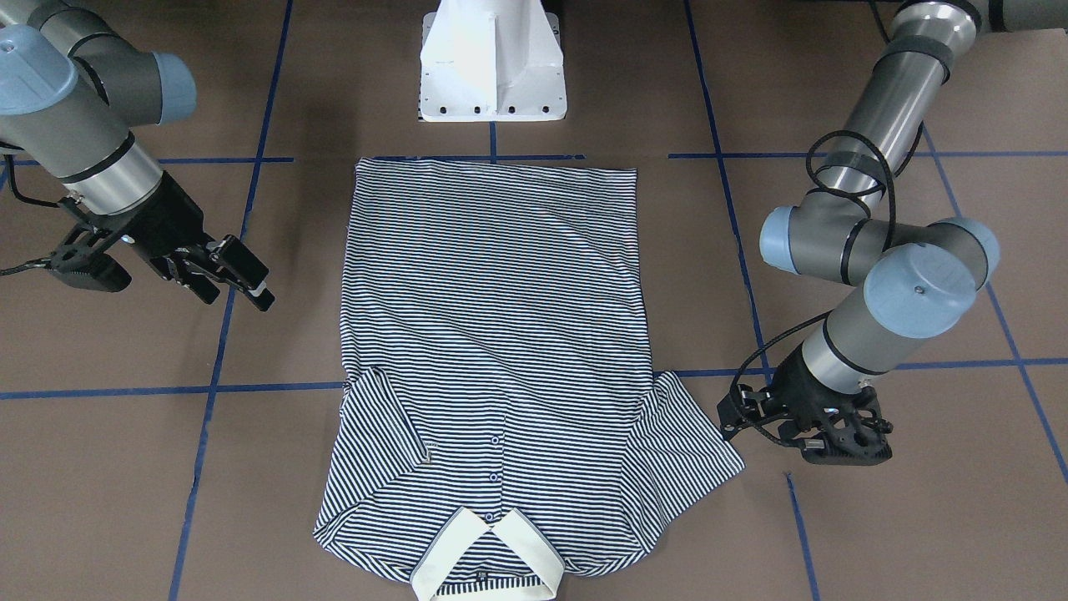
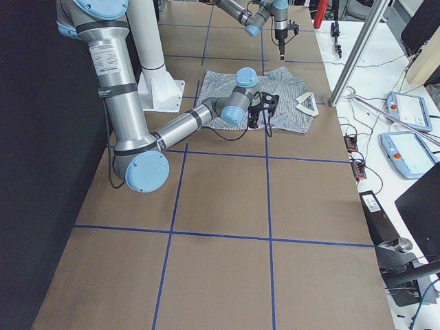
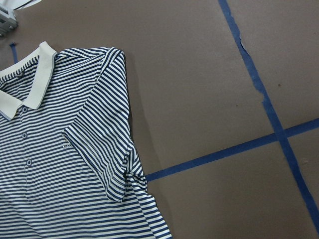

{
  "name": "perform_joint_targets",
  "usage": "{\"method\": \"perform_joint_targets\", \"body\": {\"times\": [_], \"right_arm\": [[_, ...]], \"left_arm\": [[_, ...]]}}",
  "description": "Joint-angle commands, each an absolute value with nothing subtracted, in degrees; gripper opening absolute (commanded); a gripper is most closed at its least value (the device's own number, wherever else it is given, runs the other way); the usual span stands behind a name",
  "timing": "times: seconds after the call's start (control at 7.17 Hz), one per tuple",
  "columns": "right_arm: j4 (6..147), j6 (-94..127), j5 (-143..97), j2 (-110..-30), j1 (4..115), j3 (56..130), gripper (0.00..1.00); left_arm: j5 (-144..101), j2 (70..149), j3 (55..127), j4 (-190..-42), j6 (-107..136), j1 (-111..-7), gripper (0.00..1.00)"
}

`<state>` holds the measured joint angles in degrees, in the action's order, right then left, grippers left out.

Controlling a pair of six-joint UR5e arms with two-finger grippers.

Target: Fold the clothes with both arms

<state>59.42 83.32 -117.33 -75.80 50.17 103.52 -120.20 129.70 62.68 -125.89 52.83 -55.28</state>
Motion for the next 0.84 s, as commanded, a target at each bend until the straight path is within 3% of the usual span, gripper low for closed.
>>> {"method": "perform_joint_targets", "body": {"times": [0.0,0.42,0.7], "right_arm": [[59.41,83.23,-117.07,-76.11,50.19,103.36,1.00],[59.41,82.71,-116.19,-76.11,50.10,102.92,1.00],[59.41,82.71,-116.19,-76.03,50.10,103.01,1.00]], "left_arm": [[-113.15,132.36,58.19,-126.21,53.09,-52.92,0.81],[-109.69,133.77,55.20,-126.30,54.58,-51.24,0.71],[-109.69,133.68,55.11,-126.30,54.67,-51.07,0.56]]}}
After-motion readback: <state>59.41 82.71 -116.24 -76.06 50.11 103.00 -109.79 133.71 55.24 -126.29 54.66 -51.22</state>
